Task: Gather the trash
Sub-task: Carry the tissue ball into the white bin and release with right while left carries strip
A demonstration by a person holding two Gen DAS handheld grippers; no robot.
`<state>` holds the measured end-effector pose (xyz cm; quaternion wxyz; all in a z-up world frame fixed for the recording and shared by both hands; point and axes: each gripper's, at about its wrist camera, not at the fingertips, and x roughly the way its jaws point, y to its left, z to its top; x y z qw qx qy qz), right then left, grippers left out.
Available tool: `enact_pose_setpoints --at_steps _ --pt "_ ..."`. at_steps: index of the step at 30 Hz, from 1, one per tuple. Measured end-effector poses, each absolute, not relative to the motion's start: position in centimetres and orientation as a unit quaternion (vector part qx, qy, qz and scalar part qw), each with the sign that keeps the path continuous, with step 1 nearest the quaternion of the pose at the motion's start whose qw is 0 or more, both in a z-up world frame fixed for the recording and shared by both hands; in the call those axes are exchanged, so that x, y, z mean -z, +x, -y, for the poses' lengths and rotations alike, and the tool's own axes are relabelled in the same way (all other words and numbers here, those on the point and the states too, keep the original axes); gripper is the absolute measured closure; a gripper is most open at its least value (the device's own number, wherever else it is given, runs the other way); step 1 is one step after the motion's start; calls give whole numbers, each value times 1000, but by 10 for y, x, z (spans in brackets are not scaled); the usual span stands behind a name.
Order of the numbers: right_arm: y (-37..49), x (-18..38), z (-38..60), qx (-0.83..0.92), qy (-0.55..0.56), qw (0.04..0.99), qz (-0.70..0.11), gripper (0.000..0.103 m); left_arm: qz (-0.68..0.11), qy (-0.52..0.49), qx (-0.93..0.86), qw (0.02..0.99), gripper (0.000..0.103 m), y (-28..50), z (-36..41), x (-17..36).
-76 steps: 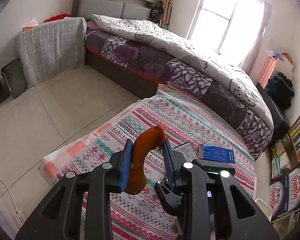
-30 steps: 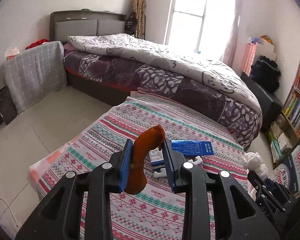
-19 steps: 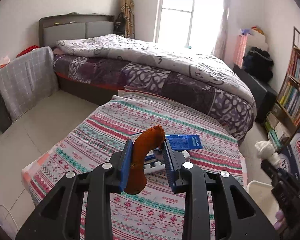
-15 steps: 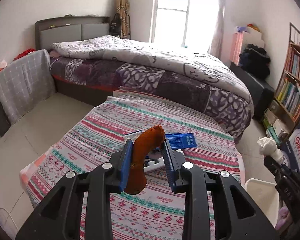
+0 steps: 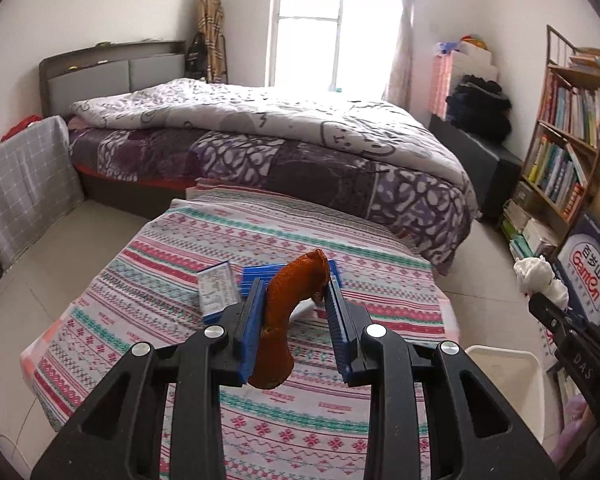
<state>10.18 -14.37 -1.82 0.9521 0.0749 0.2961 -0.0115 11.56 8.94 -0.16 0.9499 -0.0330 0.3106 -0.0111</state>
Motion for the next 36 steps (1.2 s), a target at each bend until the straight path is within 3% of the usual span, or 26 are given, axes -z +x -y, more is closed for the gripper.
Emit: enact_pose_setpoints --at_steps 29,36 --pt "75 31 269 151 94 920 -348 77 -315 22 134 939 72 99 48 17" --pt "64 33 293 172 107 913 -354 73 -321 25 163 933 72 95 78 23"
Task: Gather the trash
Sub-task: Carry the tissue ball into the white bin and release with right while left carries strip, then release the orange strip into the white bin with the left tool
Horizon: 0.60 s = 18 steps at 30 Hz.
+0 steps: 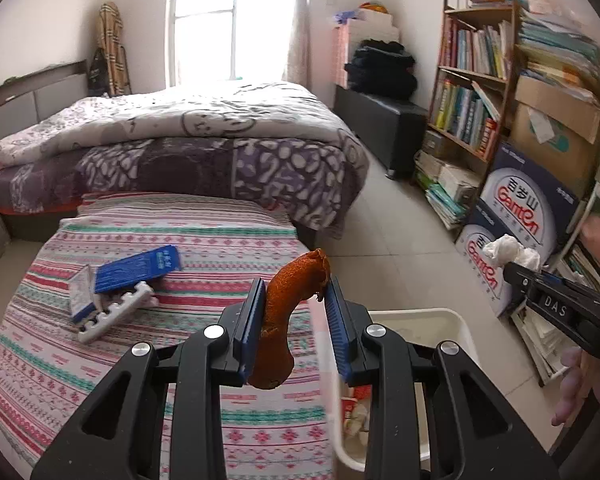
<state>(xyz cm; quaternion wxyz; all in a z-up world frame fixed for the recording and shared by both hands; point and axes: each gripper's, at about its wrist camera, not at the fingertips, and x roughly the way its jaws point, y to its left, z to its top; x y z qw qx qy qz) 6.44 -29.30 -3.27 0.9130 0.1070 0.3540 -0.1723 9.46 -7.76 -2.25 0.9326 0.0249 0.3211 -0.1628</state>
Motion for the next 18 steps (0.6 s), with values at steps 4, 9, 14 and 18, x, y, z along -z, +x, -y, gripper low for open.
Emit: enact_pose_setpoints --at_steps 4,9,14,18 --pt "57 33 306 185 113 911 -352 60 -327 34 179 927 72 92 96 29" --pt "47 30 327 203 133 907 -344 55 -336 43 199 920 72 89 119 38" --pt "37 29 346 217 151 904 -337 51 -345 56 220 911 72 83 142 48" --pt "30 27 360 229 159 902 -328 47 -352 68 237 903 72 77 161 58"
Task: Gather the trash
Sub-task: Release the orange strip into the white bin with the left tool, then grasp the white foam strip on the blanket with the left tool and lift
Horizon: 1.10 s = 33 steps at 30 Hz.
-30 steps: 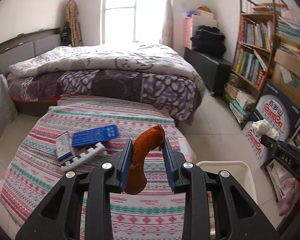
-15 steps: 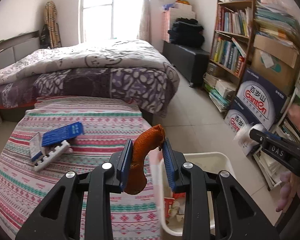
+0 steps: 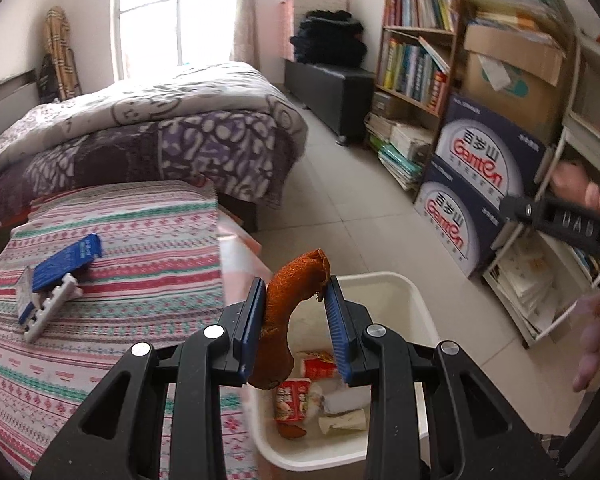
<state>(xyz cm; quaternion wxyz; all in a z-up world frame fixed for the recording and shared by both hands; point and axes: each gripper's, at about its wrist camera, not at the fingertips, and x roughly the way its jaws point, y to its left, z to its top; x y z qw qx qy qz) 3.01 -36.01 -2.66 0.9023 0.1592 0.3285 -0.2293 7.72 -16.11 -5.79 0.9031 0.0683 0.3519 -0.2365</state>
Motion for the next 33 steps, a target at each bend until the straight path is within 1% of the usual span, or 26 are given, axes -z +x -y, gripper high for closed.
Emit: enact_pose_setpoints --at_steps 2,5,7,10,11,12,13,15,17,23,33 --pt "27 26 367 237 166 901 -324 47 -354 74 243 900 72 74 169 62" --pt "22 25 376 249 176 898 -317 40 -356 85 253 895 71 69 180 68" --pt "19 24 381 258 180 896 -312 38 -358 91 259 892 70 66 186 71" --pt "14 23 386 275 180 894 -304 30 -363 95 270 887 70 62 193 76" --pt "13 22 388 280 179 894 -302 24 -365 94 276 884 70 61 195 77" --pt "10 21 389 291 178 892 -296 17 -370 92 283 880 65 61 197 78" --pt "9 20 390 298 178 891 -292 15 -373 89 285 878 50 61 197 78" --pt "6 18 392 308 176 890 -286 9 -379 77 288 876 38 62 197 79" --pt "5 18 393 317 173 888 -284 7 -384 68 293 873 38 63 196 79" --pt "10 19 385 316 165 888 -290 7 -390 61 287 873 36 65 193 79" --pt "27 17 353 294 154 896 -296 7 -387 75 252 884 30 70 171 78"
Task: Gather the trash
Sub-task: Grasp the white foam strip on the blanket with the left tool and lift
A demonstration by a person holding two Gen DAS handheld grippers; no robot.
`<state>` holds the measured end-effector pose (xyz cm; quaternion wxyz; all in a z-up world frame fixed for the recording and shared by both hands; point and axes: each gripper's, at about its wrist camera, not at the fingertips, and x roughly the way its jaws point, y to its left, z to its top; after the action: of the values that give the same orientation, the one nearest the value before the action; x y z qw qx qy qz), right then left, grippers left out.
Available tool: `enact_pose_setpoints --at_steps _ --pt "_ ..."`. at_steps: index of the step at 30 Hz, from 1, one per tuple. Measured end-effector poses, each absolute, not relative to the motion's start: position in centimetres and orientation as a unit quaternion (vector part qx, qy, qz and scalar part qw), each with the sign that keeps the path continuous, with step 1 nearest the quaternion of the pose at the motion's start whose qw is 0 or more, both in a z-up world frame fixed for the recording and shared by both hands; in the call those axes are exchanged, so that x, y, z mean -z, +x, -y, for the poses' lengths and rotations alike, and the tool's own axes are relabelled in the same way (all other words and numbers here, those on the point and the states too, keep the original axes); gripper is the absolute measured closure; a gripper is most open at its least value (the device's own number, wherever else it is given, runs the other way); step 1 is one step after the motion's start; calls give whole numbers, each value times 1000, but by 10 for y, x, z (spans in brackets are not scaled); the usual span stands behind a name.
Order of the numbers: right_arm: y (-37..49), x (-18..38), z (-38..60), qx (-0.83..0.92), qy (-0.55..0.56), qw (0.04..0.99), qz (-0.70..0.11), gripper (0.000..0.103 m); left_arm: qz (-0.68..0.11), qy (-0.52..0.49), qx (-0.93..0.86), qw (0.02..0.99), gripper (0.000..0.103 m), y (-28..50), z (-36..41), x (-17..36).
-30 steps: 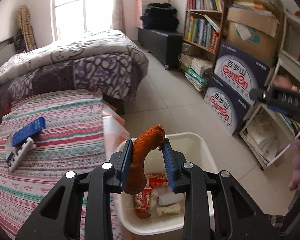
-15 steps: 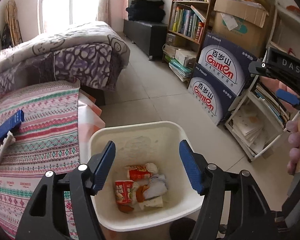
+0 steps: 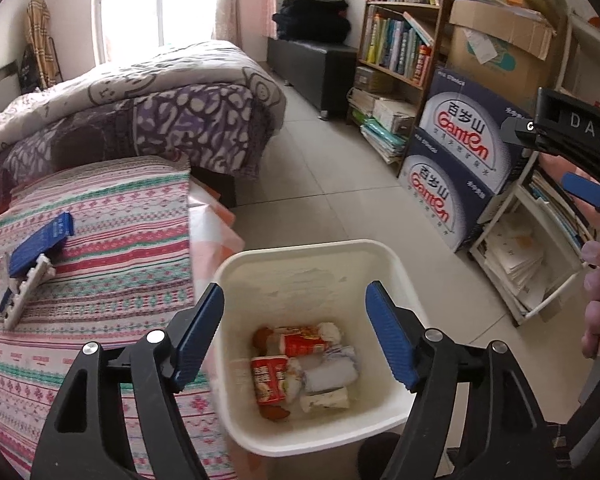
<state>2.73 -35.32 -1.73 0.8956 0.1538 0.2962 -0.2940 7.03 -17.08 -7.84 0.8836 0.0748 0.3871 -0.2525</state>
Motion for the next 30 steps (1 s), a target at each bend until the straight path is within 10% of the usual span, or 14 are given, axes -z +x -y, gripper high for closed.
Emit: enact_pose_setpoints --at_steps 30 --pt "122 49 215 141 201 892 -379 7 -463 149 -4 874 26 221 -42 138"
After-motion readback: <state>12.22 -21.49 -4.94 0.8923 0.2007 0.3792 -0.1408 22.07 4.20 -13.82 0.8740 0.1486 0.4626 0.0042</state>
